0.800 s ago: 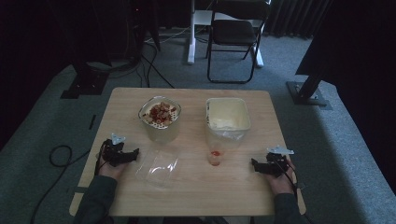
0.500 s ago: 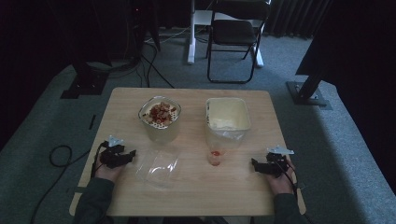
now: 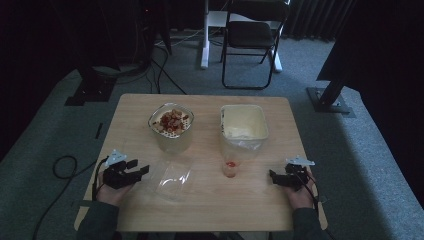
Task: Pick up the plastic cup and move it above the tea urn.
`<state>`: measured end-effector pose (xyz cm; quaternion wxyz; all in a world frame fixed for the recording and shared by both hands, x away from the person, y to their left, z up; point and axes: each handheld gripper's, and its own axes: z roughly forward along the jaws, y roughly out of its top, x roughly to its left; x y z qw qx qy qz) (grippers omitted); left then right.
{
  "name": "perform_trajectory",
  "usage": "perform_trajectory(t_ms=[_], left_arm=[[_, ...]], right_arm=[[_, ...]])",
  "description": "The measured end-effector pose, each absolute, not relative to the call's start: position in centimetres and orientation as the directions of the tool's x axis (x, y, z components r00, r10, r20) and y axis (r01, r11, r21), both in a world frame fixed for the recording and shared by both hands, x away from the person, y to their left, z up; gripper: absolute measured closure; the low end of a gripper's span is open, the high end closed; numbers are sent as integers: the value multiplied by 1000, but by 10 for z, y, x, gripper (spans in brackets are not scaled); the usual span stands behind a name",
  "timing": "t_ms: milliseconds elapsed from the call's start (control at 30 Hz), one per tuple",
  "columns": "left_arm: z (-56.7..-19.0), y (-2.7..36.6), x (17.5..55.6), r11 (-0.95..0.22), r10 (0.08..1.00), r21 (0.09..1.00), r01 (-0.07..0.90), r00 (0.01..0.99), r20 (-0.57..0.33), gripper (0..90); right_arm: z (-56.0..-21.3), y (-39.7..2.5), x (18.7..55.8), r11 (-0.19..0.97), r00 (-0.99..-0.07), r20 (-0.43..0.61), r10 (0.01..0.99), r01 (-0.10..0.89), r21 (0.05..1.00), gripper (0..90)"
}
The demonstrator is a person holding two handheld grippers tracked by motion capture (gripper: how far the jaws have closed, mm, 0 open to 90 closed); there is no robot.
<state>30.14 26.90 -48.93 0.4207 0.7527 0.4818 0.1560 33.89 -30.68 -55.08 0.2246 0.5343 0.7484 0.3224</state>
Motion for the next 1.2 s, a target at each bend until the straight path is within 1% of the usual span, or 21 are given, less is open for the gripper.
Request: perform_trajectory(t_ms=[167, 233, 267, 300, 333, 367, 400, 467, 567, 600, 633, 700, 733, 833, 900, 967, 1000, 1033, 1100, 1200], left_arm=[[-488, 263, 287, -204, 830, 777, 595, 527, -185, 383], [-492, 261, 284, -259, 835, 756, 602, 533, -139, 424], [-494, 261, 285, -275, 833, 744, 609, 537, -132, 470], [-494, 261, 285, -275, 833, 744, 609, 537, -132, 546], [-494, 260, 288, -295, 837, 733, 613, 536, -111, 627], [-494, 259, 289, -310, 837, 728, 611, 539, -96, 686], [-494, 258, 291, -315, 838, 729, 608, 539, -88, 744], [-493, 257, 296, -324, 839, 726, 606, 539, -76, 831], [-494, 256, 305, -338, 834, 726, 598, 548, -63, 826], [-494, 256, 305, -338, 834, 726, 598, 548, -63, 813], [-494, 256, 308, -341, 834, 725, 599, 548, -59, 778], [-496, 257, 312, -337, 834, 718, 609, 546, -72, 671], [-497, 258, 311, -333, 829, 713, 617, 552, -90, 640], [-499, 261, 306, -344, 827, 697, 630, 555, -93, 610], [-500, 263, 304, -338, 827, 694, 635, 553, -103, 617], [-501, 265, 306, -337, 815, 691, 639, 566, -126, 690], [-501, 265, 306, -337, 815, 691, 639, 566, -126, 752], [-501, 263, 309, -350, 810, 690, 633, 575, -116, 776], [-500, 262, 311, -354, 800, 693, 627, 587, -122, 799], [-492, 257, 317, -340, 766, 726, 598, 624, -155, 816]], right_arm=[[-551, -307, 339, 222, -328, 8, 945, 655, 722, 121], [-551, -307, 339, 221, -328, 8, 945, 655, 723, 121], [-551, -307, 339, 222, -328, 8, 945, 655, 722, 120], [-551, -307, 339, 222, -328, 8, 945, 655, 722, 120], [-551, -307, 339, 221, -328, 8, 945, 655, 723, 120], [-551, -307, 339, 221, -328, 8, 945, 655, 723, 121], [-551, -307, 339, 222, -328, 8, 945, 655, 723, 121], [-551, -307, 339, 221, -328, 8, 945, 655, 723, 120], [-551, -307, 339, 221, -328, 8, 945, 655, 722, 121], [-551, -307, 339, 221, -328, 8, 945, 655, 722, 121], [-551, -307, 339, 221, -328, 8, 945, 655, 723, 121], [-551, -307, 339, 221, -328, 8, 945, 655, 723, 120], [-551, -307, 339, 221, -328, 8, 945, 655, 723, 121], [-551, -307, 339, 222, -328, 8, 945, 655, 722, 121], [-551, -307, 339, 221, -328, 8, 945, 656, 722, 120], [-551, -307, 339, 221, -328, 8, 945, 655, 723, 121], [-551, -307, 339, 220, -328, 9, 945, 655, 723, 121], [-551, -307, 339, 221, -328, 9, 945, 655, 723, 121], [-551, -307, 339, 221, -328, 8, 945, 655, 722, 121], [-551, -307, 339, 221, -328, 8, 945, 655, 723, 121]])
